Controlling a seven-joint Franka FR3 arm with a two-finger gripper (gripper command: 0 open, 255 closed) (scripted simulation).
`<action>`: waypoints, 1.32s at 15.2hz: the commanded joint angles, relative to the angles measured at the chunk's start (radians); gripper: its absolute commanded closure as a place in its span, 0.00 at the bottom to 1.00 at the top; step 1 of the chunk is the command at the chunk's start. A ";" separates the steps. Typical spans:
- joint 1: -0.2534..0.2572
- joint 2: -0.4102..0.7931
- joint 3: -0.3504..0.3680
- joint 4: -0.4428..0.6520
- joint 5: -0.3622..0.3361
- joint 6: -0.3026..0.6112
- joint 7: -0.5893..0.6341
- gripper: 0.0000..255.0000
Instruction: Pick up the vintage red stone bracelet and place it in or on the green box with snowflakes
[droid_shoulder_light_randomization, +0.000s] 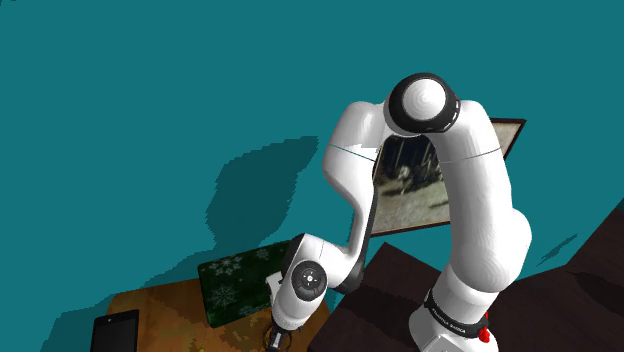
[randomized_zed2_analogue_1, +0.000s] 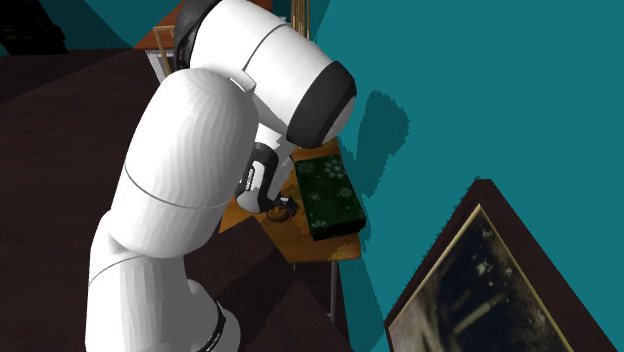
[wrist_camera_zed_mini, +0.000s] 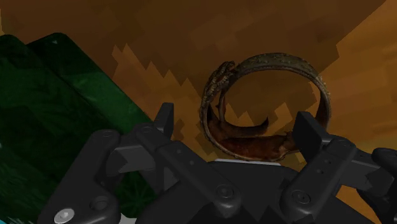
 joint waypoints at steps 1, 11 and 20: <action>0.001 0.003 -0.001 0.002 -0.002 -0.001 0.001 0.00; 0.001 0.003 -0.001 0.002 -0.002 -0.001 0.001 1.00; -0.036 -0.087 0.046 -0.040 0.094 0.027 -0.067 1.00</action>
